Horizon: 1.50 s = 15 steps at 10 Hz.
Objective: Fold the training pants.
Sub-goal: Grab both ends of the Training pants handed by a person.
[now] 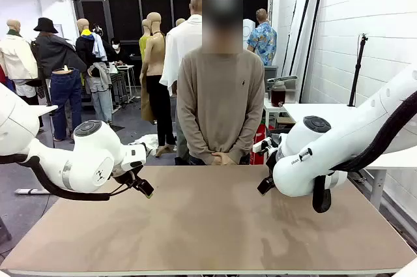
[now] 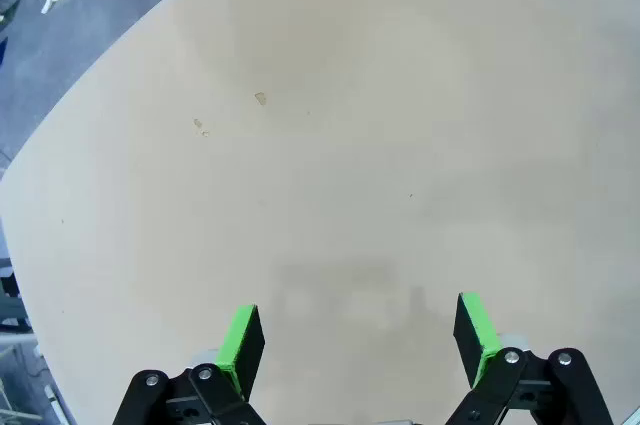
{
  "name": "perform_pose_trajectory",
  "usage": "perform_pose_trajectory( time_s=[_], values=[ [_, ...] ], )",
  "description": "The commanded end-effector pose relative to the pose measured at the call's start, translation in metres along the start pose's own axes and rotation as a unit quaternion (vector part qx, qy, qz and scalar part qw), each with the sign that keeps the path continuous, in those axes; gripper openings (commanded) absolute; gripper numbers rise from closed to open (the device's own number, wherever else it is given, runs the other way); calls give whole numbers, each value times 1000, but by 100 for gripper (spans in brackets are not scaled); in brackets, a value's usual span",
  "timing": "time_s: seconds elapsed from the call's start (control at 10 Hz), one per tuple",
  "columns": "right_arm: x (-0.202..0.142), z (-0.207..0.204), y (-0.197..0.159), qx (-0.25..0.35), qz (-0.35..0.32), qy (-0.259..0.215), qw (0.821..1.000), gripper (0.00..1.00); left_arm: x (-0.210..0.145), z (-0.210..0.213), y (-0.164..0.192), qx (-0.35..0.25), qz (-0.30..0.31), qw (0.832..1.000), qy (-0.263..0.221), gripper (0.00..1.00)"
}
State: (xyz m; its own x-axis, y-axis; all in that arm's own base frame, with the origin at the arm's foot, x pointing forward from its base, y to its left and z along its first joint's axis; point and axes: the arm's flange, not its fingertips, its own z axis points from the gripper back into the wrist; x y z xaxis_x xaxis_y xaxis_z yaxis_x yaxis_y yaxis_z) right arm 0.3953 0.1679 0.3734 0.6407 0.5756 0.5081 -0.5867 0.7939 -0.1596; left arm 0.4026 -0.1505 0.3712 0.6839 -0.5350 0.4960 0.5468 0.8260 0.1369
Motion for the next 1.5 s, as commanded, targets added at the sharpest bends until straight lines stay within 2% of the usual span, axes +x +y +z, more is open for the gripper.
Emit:
perform_pose_trajectory(
  time_s=[0.0,1.4],
  values=[
    [0,0,0,0,0,0,1000,100,0,0,0,0,0,1000,0,100],
    [0,0,0,0,0,0,1000,100,0,0,0,0,0,1000,0,100]
  ],
)
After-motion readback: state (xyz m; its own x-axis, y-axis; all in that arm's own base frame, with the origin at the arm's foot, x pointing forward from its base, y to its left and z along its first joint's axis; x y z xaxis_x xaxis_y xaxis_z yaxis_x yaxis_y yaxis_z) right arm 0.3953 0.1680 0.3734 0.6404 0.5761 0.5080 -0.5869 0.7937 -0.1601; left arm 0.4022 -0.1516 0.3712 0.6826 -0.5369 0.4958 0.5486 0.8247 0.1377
